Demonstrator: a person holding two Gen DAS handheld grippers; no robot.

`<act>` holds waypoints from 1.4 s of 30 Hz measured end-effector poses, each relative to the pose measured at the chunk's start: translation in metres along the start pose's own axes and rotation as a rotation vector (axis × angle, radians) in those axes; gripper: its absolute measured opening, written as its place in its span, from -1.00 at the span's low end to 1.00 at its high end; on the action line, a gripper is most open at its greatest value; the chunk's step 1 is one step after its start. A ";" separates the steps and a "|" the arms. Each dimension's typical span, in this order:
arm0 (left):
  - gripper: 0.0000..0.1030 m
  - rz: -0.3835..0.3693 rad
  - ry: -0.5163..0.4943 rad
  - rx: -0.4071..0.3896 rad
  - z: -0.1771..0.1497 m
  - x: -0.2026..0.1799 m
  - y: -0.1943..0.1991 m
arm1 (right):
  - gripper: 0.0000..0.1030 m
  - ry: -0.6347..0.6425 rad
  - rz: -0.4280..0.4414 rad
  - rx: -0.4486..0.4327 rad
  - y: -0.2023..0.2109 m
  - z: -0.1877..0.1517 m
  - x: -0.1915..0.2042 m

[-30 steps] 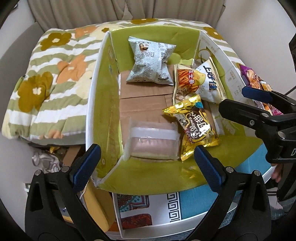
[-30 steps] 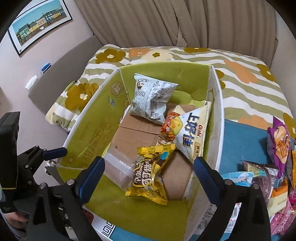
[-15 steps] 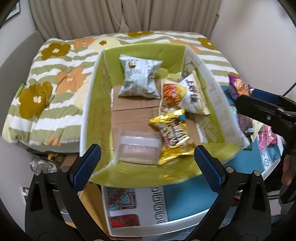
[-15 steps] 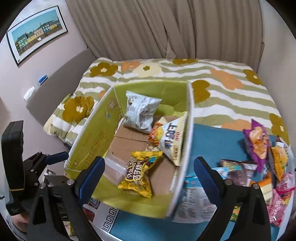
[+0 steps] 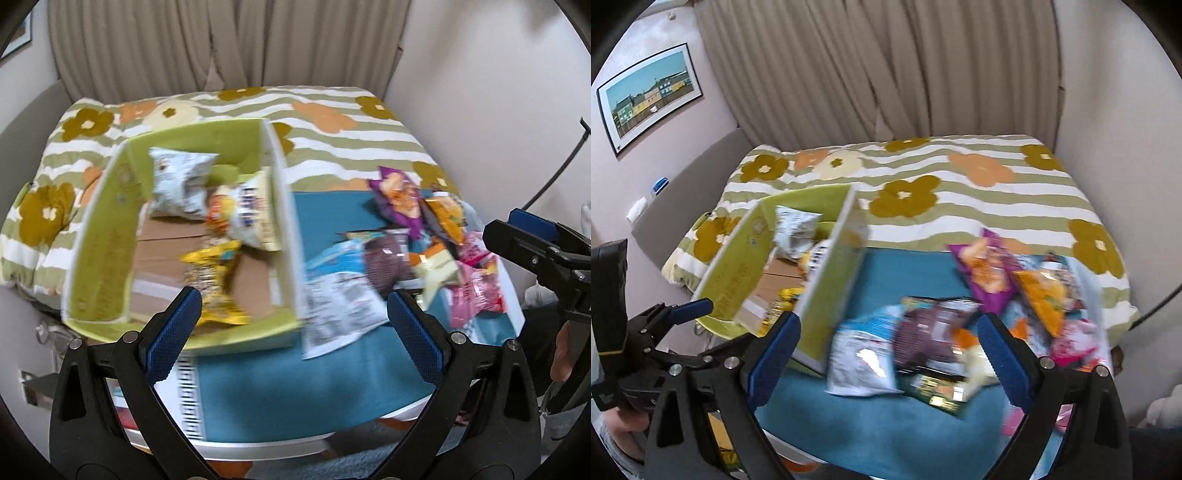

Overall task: Organize snacks
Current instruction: 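Move both tools back over the remaining snack pile, then grasp the brown bag with the left tool while the right grasps the orange-white pastry bag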

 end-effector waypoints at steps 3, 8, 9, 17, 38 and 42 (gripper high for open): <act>0.94 -0.002 -0.007 -0.009 -0.010 -0.031 -0.005 | 0.86 0.017 -0.014 0.013 0.007 -0.015 -0.024; 0.94 0.003 0.011 -0.016 -0.022 -0.074 -0.019 | 0.86 0.066 0.004 0.037 0.008 -0.035 -0.061; 0.94 0.008 0.015 -0.020 -0.023 -0.079 -0.021 | 0.86 0.080 0.010 0.043 0.007 -0.039 -0.066; 0.94 0.027 0.049 0.022 -0.013 -0.110 -0.063 | 0.86 0.174 0.093 0.117 -0.028 -0.061 -0.099; 0.44 0.071 -0.013 0.309 -0.013 -0.129 -0.218 | 0.86 0.192 0.136 0.282 -0.128 -0.085 -0.103; 0.36 0.104 -0.055 0.329 -0.016 -0.127 -0.228 | 0.86 0.193 0.152 0.312 -0.140 -0.089 -0.103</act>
Point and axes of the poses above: each gripper's, at about its wrist camera, not at the fingertips, and y roughly against the way its jaws point, x to its left, z to its top, the point moved 3 cm from there along -y, roughly the way its jaws point, and after that the axes turned 15 degrees about y, right-handed, at the moved point
